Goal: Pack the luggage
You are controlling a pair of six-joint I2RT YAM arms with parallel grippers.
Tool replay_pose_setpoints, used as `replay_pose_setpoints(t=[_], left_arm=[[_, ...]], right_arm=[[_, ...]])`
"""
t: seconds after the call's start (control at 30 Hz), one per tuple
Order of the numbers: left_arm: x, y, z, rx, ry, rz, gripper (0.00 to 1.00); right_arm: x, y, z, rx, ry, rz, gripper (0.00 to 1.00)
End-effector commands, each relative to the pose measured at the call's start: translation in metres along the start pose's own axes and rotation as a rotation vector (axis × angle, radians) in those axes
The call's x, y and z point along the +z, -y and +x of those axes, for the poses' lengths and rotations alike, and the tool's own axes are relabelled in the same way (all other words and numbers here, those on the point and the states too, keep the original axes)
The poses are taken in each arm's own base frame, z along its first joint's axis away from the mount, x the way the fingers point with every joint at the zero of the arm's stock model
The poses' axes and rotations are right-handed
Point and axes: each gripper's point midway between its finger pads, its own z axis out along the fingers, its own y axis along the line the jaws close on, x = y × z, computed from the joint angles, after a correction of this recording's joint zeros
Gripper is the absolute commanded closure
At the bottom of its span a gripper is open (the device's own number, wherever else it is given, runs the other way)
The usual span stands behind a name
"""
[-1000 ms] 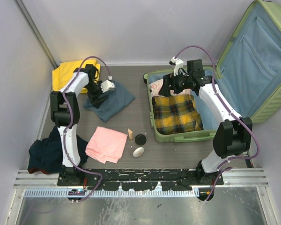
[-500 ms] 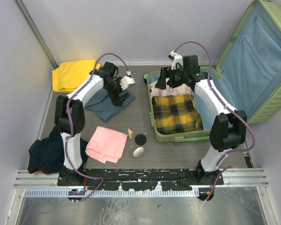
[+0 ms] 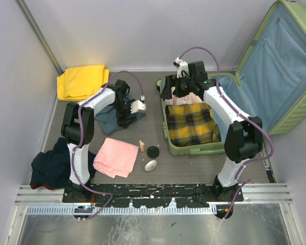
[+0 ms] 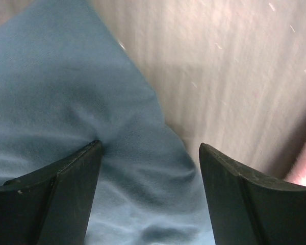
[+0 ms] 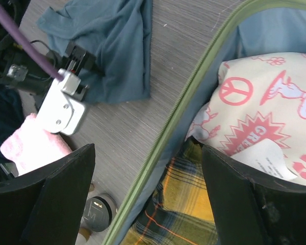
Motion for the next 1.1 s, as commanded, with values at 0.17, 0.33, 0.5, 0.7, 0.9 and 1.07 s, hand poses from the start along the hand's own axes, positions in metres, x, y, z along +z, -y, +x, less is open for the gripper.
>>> replay_pose_setpoints(t=[0.17,0.33,0.5,0.7,0.9,1.07], left_arm=[[-0.088,0.017,0.014,0.0,0.165,-0.162,0.17],[-0.145,-0.012,0.02,-0.543,0.347,-0.423,0.13],[-0.159,-0.014,0.073,-1.145,0.422,-0.519,0.13],[-0.141,0.001,0.128,-1.559,0.415,-0.561,0.13],[-0.118,0.014,0.142,-1.656,0.453,-0.508,0.16],[-0.105,0.005,0.147,-1.68,0.452,-0.481,0.21]], right_arm=[[0.041,-0.047,-0.027,0.0,0.054,-0.013,0.11],[0.082,-0.064,-0.02,0.075,0.034,0.011,0.08],[0.124,-0.067,-0.006,0.163,0.005,0.073,0.09],[0.169,-0.061,0.012,0.179,-0.036,0.073,0.18],[0.198,-0.054,0.023,0.18,-0.053,0.046,0.2],[0.218,-0.054,0.029,0.187,-0.059,0.02,0.2]])
